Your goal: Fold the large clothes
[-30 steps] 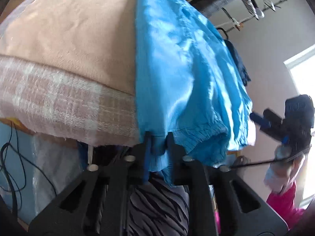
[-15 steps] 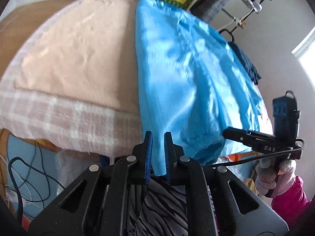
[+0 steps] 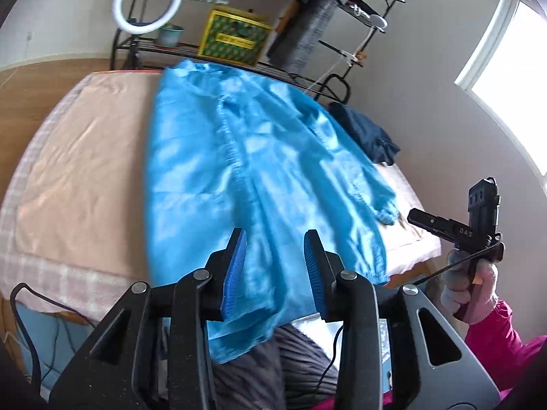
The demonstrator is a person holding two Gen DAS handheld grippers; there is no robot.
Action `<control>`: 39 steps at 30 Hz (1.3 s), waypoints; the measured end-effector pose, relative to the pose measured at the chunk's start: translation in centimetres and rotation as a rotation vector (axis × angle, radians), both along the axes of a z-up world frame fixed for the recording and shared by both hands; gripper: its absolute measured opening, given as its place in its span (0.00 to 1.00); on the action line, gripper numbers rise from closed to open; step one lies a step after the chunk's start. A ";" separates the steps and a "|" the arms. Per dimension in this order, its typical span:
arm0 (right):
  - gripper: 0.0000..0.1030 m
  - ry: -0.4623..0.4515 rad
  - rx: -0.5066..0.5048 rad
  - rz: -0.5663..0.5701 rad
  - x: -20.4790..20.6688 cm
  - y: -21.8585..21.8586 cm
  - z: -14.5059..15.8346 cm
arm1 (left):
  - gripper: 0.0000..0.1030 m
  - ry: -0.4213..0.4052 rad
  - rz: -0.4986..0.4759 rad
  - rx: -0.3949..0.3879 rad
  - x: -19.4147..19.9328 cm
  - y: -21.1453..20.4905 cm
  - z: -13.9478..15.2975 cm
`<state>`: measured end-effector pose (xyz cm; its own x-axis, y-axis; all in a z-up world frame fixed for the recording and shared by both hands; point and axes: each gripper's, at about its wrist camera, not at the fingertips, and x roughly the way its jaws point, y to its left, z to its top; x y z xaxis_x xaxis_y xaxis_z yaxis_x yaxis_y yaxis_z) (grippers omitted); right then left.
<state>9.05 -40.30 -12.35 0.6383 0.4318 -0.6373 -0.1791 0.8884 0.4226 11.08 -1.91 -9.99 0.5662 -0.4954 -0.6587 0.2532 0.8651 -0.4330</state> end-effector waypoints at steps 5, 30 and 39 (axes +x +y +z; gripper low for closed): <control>0.57 -0.001 -0.019 -0.177 0.6 -6.6 -0.5 | 0.33 0.028 -0.027 -0.018 1.6 -2.7 -0.2; 0.26 0.237 -0.067 -0.313 12.2 -15.8 -8.5 | 0.34 0.123 -0.097 0.068 6.9 -10.4 -3.7; 0.00 0.119 -0.317 -0.296 12.2 -14.4 -3.5 | 0.34 0.129 -0.102 0.079 7.5 -10.8 -4.0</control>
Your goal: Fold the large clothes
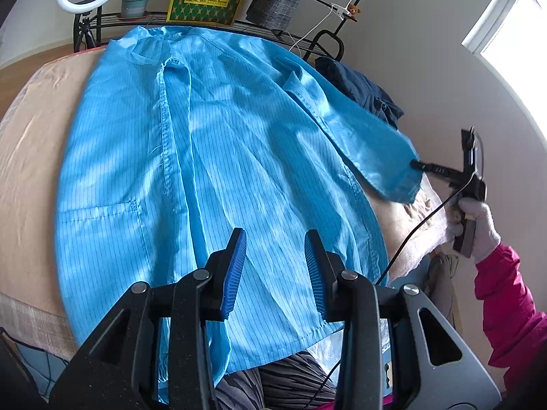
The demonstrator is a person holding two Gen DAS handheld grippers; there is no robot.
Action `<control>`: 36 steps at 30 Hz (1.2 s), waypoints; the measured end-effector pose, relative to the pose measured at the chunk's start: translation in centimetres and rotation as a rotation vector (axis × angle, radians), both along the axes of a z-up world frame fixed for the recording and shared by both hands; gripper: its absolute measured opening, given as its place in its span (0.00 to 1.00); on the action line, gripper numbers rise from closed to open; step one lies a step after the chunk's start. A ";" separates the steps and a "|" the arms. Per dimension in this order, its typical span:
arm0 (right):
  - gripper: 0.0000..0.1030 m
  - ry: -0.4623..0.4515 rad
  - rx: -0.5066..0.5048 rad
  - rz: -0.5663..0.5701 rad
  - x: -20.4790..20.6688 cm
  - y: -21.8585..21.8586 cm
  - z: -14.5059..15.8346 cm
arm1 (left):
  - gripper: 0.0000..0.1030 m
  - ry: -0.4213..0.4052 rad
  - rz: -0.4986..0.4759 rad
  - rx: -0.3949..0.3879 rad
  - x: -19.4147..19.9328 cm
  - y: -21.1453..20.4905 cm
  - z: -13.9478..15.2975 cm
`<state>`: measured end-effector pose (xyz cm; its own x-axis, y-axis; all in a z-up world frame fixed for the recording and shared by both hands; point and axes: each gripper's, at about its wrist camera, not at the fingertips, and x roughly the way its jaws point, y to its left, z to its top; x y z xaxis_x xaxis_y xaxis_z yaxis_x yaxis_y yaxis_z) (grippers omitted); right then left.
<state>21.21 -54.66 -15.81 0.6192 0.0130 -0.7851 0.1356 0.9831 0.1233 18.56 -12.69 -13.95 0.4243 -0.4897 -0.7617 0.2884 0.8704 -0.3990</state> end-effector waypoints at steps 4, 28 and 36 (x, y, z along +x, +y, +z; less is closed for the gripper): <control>0.00 -0.103 -0.154 -0.035 0.5 -0.1 5.2 | 0.34 -0.001 0.006 0.001 0.2 0.0 -0.1; 0.00 -0.051 -0.396 0.925 -10.3 28.8 -0.4 | 0.34 0.002 0.160 -0.076 0.8 6.3 0.2; 0.06 0.059 -0.355 0.994 -13.4 27.7 -4.3 | 0.34 0.079 0.169 -0.097 1.6 5.9 -2.8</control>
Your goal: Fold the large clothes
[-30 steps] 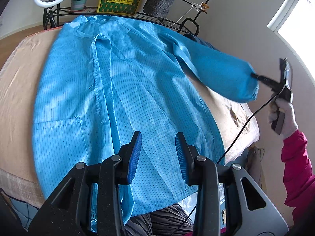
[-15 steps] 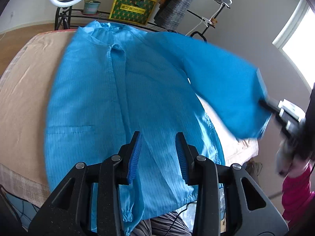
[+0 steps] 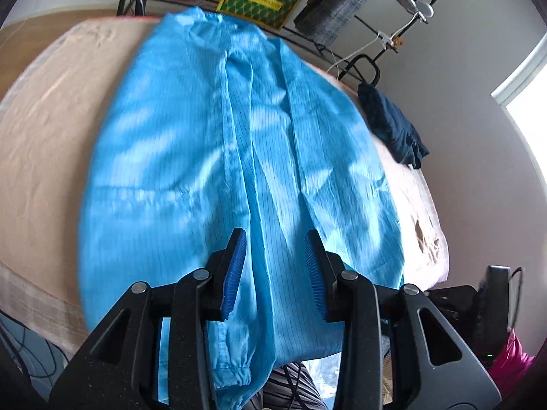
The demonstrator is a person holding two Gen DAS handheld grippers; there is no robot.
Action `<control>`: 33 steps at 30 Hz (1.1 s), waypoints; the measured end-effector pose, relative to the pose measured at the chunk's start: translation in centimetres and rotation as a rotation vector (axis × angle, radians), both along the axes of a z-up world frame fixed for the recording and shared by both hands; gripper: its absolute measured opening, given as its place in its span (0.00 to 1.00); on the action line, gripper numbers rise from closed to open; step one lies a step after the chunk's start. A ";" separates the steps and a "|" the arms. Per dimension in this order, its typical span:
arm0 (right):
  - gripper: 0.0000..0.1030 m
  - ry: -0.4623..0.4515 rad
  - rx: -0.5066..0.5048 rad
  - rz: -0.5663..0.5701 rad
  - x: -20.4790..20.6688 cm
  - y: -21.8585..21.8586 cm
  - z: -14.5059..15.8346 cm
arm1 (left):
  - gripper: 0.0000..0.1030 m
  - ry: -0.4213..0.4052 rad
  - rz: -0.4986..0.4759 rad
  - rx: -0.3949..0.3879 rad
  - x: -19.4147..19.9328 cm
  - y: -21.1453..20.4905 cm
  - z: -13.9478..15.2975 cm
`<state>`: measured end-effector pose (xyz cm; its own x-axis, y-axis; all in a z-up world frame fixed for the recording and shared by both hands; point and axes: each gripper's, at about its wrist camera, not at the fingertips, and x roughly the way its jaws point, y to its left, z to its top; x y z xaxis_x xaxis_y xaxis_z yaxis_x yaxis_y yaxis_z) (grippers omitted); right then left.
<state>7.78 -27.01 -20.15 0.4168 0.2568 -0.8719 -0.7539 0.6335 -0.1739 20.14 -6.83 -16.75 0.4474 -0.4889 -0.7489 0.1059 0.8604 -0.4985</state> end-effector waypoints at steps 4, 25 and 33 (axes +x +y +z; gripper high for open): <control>0.33 0.047 0.172 -0.059 -1.1 -2.7 2.0 | 0.34 0.047 -0.050 -0.046 -0.2 -1.8 -1.3; 0.33 0.172 0.686 -0.576 2.2 -14.6 1.4 | 0.50 0.141 -0.295 0.059 0.1 -12.2 -4.2; 0.38 0.230 0.620 -0.556 1.4 -13.6 -0.7 | 0.46 0.106 -0.338 0.213 -2.3 -10.9 -4.7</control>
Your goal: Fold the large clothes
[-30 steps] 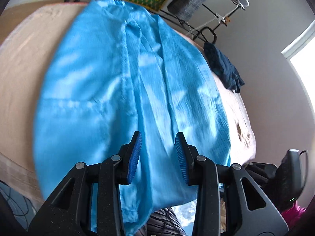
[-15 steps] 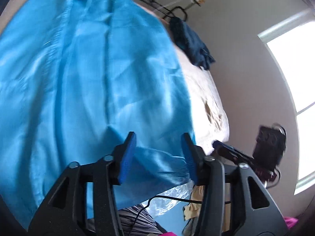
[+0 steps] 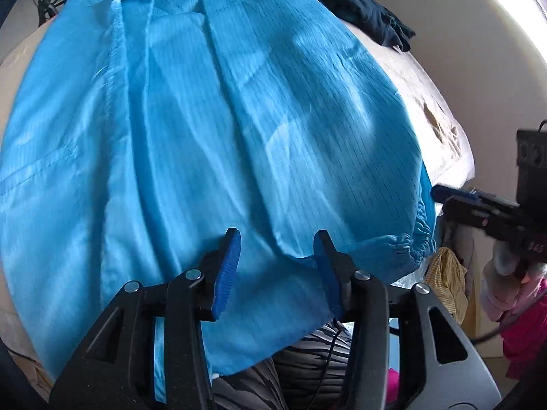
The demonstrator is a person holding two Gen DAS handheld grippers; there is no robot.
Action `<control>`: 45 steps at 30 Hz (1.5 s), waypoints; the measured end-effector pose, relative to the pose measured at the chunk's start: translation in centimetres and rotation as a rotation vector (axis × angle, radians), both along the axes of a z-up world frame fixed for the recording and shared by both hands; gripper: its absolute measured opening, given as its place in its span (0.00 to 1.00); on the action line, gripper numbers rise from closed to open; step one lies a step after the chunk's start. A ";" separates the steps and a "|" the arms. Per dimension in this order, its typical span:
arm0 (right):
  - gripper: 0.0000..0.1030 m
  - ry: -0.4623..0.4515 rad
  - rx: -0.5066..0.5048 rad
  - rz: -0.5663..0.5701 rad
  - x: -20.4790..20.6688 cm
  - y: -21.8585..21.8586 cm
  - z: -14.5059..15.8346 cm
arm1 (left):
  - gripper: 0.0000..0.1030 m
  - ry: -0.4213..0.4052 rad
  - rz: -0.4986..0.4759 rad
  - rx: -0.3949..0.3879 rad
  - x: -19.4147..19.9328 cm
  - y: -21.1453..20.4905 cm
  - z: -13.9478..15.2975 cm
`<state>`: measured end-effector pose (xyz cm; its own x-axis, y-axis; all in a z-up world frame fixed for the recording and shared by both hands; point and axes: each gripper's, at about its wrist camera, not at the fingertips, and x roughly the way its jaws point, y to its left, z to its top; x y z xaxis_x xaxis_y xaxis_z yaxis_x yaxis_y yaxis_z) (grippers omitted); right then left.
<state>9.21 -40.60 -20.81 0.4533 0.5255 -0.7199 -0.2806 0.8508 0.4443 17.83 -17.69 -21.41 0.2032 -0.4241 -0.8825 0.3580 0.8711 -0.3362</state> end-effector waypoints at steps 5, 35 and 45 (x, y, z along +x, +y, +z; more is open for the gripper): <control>0.50 0.083 -0.013 -0.032 -0.1 0.5 -3.0 | 0.46 0.018 0.032 -0.061 -0.1 0.9 0.2; 0.33 -0.086 0.015 0.045 -4.1 -3.0 4.5 | 0.46 -0.066 0.054 -0.116 -0.9 3.3 3.7; 0.39 -0.099 0.098 -0.118 4.6 -10.8 6.7 | 0.44 0.102 0.153 -0.215 2.1 1.4 -0.5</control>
<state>13.85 -51.45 -14.15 0.5826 0.5296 -0.6165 -0.2278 0.8345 0.5016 19.92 -16.26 -21.91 0.1945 -0.5752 -0.7945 0.1827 0.8171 -0.5469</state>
